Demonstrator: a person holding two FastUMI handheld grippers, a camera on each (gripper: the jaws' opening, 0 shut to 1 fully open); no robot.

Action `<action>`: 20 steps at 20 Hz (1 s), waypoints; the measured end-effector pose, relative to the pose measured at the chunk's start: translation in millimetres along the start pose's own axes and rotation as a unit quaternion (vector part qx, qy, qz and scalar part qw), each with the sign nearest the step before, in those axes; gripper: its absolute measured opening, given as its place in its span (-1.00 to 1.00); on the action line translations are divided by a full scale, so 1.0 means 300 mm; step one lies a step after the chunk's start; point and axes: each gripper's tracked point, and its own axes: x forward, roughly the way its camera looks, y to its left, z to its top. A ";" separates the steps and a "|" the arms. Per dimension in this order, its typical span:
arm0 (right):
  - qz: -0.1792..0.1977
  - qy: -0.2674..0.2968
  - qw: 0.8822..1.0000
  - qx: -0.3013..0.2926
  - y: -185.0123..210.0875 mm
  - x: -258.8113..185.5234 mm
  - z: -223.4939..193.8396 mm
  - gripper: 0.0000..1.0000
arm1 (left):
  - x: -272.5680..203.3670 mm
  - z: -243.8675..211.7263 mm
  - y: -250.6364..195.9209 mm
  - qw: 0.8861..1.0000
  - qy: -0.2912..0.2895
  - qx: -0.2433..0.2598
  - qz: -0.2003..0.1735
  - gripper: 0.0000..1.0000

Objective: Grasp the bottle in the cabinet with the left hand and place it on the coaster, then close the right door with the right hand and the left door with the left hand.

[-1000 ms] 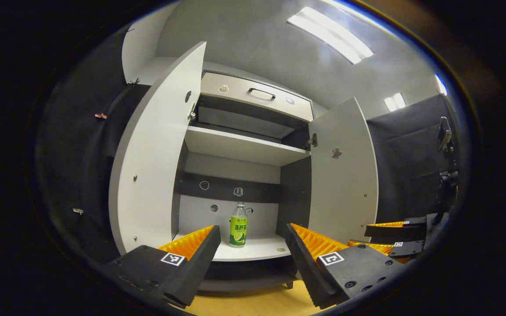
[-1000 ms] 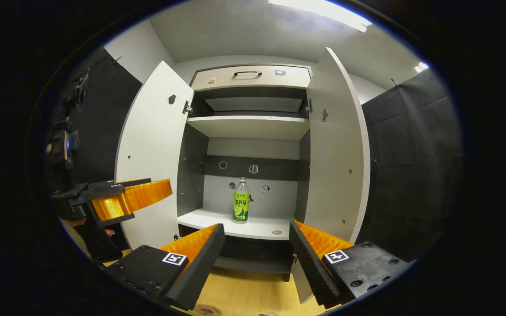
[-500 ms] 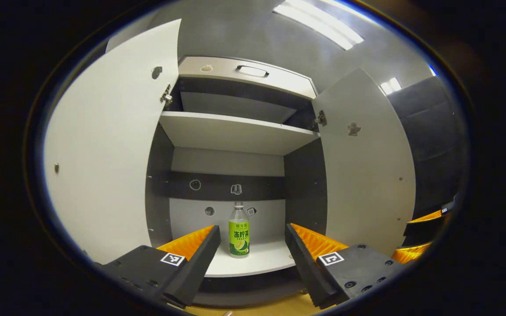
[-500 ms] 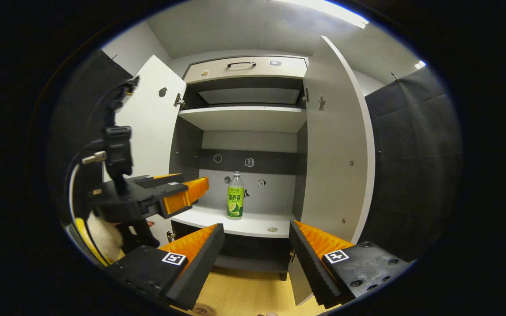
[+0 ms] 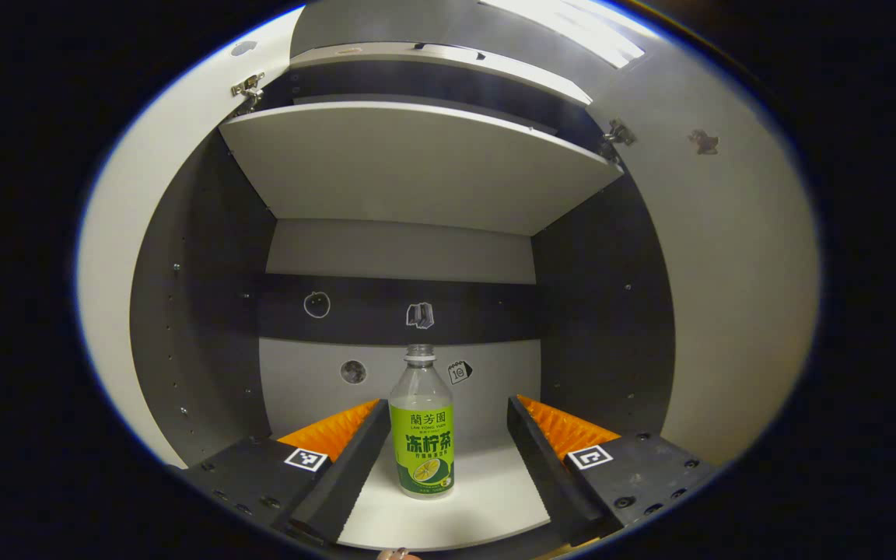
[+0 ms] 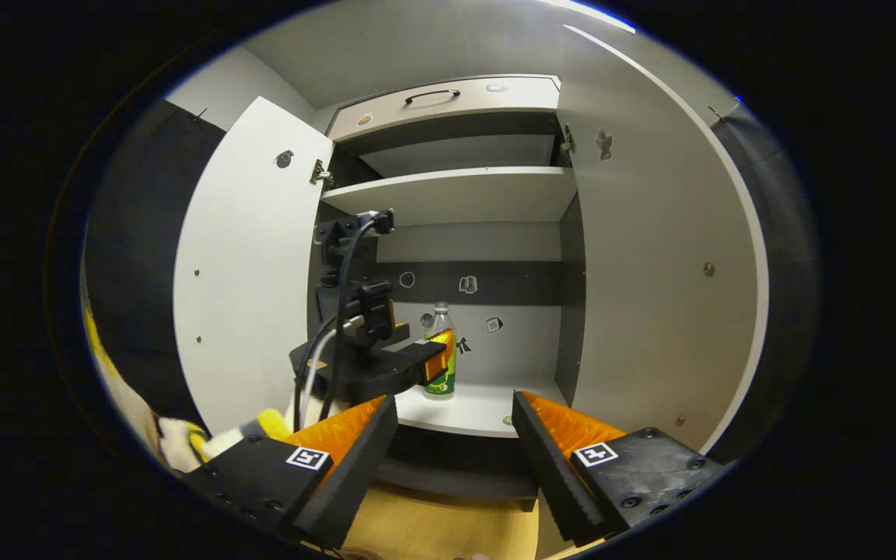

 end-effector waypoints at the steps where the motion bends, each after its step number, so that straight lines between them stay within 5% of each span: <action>1: 0.004 0.003 1.000 0.001 0.002 0.017 -0.008 0.96 | 0.032 -0.013 0.008 1.000 0.003 0.001 0.002 0.92; 20: 0.020 0.022 1.000 -0.002 0.004 0.148 -0.074 0.96 | 0.294 -0.191 0.050 0.999 0.044 0.011 -0.005 0.99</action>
